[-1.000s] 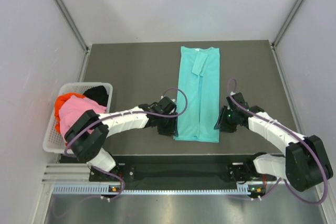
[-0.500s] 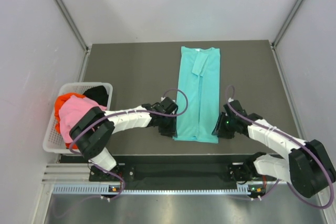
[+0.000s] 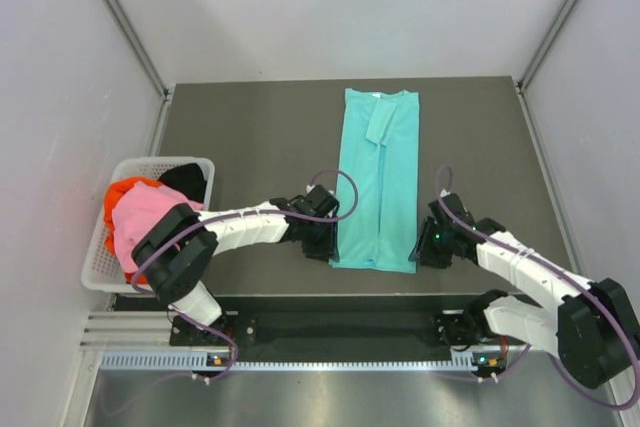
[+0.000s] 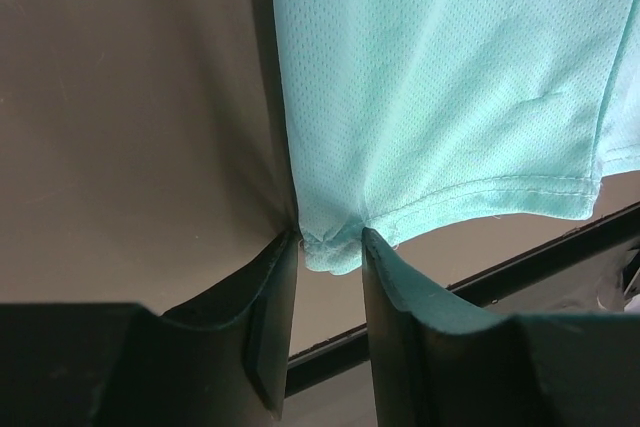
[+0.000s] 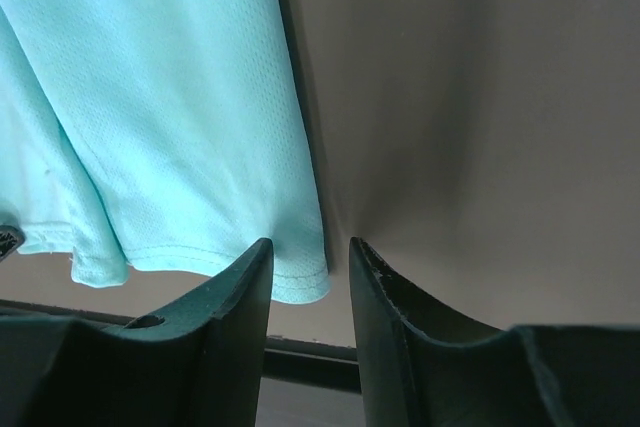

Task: Fold and stack the t-shirts
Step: Fold the tshirt

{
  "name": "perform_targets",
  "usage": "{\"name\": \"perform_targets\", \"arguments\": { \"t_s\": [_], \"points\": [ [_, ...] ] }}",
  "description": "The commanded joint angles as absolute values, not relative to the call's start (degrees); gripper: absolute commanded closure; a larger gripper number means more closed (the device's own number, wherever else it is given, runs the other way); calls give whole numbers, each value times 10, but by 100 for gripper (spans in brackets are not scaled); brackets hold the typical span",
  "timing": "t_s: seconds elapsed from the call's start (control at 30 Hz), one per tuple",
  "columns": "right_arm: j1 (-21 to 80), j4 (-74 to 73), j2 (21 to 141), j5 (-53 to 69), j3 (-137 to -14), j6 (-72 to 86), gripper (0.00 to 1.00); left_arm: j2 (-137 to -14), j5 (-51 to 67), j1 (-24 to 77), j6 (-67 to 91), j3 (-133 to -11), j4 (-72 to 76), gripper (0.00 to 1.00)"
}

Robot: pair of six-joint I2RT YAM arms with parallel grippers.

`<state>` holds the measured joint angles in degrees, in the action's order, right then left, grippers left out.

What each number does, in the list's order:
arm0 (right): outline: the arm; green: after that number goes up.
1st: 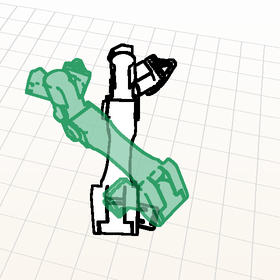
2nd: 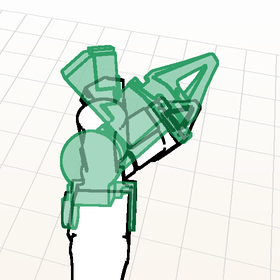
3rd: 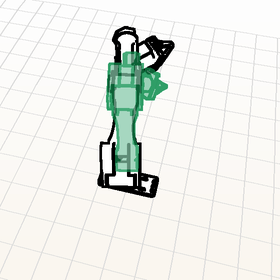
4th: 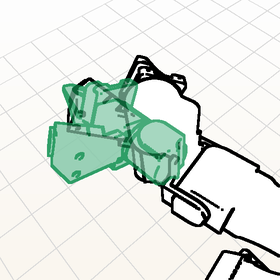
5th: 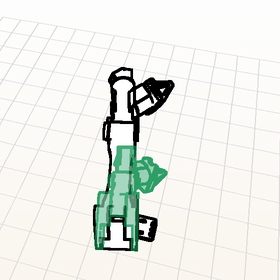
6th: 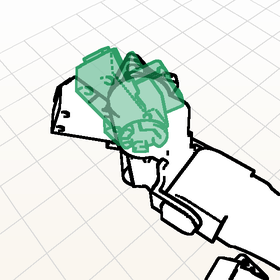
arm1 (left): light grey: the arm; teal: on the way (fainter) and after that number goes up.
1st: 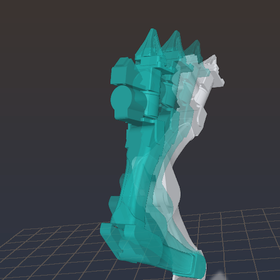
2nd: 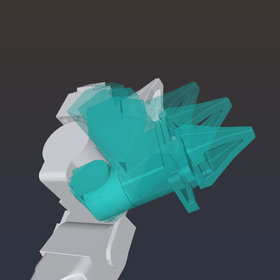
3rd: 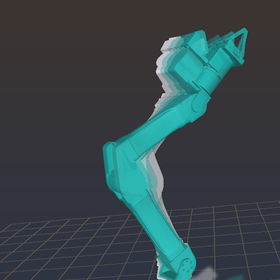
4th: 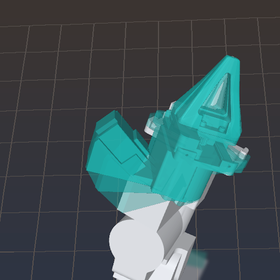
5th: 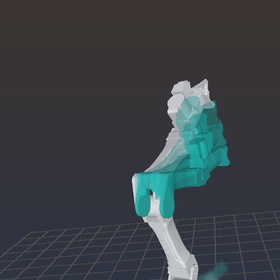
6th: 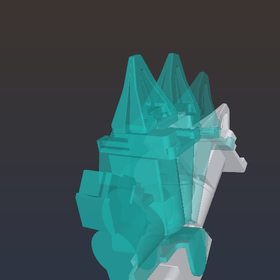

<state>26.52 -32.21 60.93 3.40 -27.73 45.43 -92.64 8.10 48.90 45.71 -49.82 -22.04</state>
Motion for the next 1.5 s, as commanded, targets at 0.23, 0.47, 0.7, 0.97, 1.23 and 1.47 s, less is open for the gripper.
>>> {"name": "perform_targets", "arguments": {
  "t_s": [0.23,0.47,0.7,0.97,1.23,1.47],
  "points": [
    [277,-305,572,58,-244,487,63,-912,84,492,468,-484,-211,67],
    [278,-303,551,69,-234,484,87,-896,106,491,480,-478,-195,100],
    [277,-349,524,65,-280,450,100,-865,124,492,497,-492,-199,100],
    [271,-351,579,44,-361,390,100,-929,126,483,472,-582,-237,100],
    [208,-312,726,74,-489,271,100,-1035,140,405,440,-710,-272,100],
    [142,-296,900,119,-631,205,100,-1135,163,320,412,-879,-291,100]
  ]
}}
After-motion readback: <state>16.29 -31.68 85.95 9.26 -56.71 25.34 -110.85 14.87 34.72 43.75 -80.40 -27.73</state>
